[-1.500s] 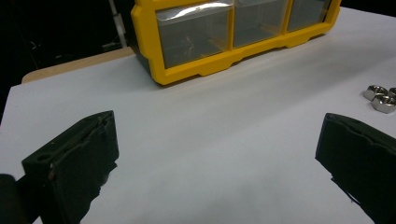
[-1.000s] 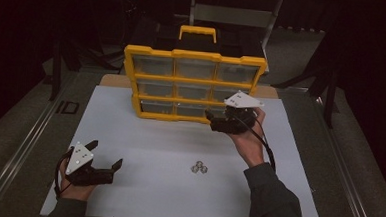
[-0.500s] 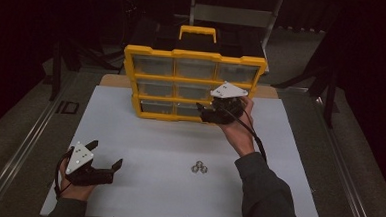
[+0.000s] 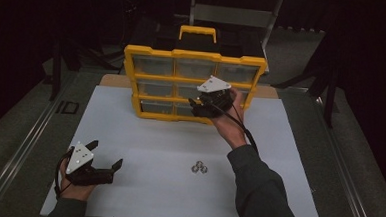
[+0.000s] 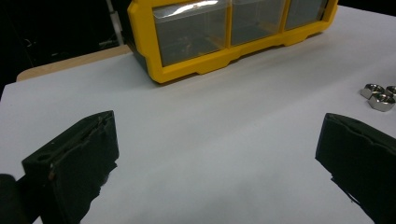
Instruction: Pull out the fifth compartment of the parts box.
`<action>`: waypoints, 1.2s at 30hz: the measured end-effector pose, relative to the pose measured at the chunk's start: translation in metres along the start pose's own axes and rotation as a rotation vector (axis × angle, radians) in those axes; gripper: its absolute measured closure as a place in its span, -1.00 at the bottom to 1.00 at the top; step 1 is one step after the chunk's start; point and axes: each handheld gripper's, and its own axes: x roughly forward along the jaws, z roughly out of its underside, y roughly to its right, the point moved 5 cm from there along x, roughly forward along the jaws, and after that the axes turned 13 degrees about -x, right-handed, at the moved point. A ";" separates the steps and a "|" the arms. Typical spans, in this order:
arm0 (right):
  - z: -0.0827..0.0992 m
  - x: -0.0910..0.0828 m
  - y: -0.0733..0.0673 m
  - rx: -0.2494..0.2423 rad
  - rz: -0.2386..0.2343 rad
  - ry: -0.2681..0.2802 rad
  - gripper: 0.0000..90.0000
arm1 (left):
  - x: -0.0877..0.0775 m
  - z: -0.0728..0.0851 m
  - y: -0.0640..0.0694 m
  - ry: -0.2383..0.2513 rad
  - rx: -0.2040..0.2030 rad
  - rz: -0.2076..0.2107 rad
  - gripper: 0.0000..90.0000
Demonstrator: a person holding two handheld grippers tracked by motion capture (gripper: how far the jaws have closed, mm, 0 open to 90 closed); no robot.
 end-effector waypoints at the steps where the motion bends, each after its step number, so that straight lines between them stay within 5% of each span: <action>1: -0.001 0.002 0.000 -0.007 0.002 -0.005 -0.52 | 0.000 0.000 0.000 -0.001 0.001 -0.001 -1.00; 18: -0.010 0.023 -0.002 -0.087 0.038 -0.094 -0.50 | 0.001 0.000 0.000 -0.005 -0.001 -0.001 -1.00; 36: -0.013 0.029 -0.014 -0.293 0.126 -0.182 -0.43 | 0.001 0.001 0.000 -0.007 0.000 -0.001 -1.00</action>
